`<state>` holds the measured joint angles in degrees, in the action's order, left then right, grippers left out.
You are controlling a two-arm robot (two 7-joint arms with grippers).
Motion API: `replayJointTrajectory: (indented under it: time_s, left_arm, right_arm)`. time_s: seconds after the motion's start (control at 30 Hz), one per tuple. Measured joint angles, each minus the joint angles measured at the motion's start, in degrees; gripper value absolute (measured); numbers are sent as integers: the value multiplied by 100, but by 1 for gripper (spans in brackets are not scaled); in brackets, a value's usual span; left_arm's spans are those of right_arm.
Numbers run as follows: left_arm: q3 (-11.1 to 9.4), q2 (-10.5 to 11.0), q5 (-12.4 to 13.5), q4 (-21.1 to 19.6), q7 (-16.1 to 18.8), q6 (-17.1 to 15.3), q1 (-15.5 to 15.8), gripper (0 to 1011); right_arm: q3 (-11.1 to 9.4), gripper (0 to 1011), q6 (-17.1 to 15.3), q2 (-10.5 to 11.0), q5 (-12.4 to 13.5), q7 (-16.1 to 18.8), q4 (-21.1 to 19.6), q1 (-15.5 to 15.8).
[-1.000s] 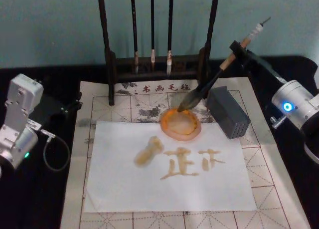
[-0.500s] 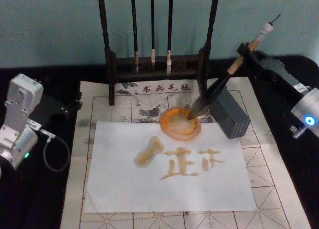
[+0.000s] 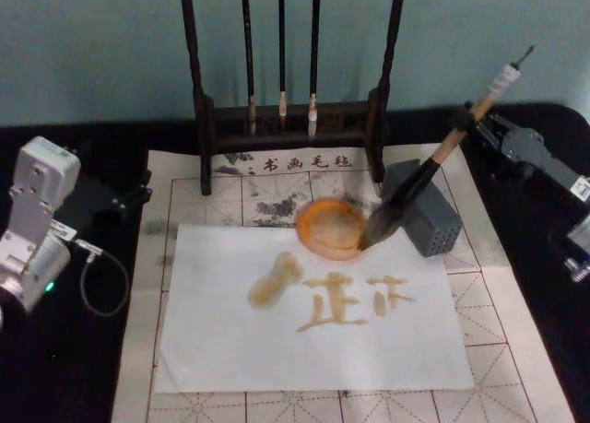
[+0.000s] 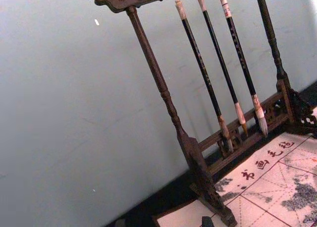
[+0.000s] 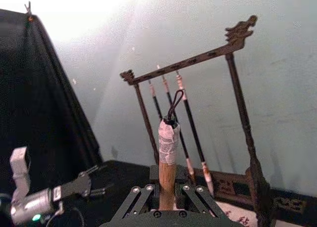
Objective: Pick up the brush from the inkstone, write on the paper, then place the brush back to its original position.
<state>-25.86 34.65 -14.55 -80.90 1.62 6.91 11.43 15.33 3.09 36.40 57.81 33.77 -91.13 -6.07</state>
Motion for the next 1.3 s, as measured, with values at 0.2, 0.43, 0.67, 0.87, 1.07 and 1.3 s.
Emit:
replayJointTrajectory:
  time_s: [0.2, 0.43, 0.67, 0.87, 1.07, 1.3]
  left_arm:
    - [0, 0, 0, 0, 0, 0, 0, 1001]
    - [0, 0, 0, 0, 0, 0, 0, 1001]
    - [0, 0, 0, 0, 0, 0, 0, 1001]
    - [0, 0, 0, 0, 0, 0, 0, 1001]
    - [0, 0, 0, 0, 0, 0, 0, 1001]
    - [0, 0, 0, 0, 0, 0, 0, 1001]
  right_arm:
    - [-8, 187, 77, 154, -76, 262, -17, 98]
    - [0, 187, 251, 321, -325, 515, -13, 181]
    - [8, 187, 406, 374, -570, 623, -12, 240]
    - [34, 187, 547, 388, -813, 705, -12, 277]
    - [67, 187, 664, 394, -1029, 787, -15, 313]
    - [84, 187, 799, 383, -1222, 903, -57, 374]
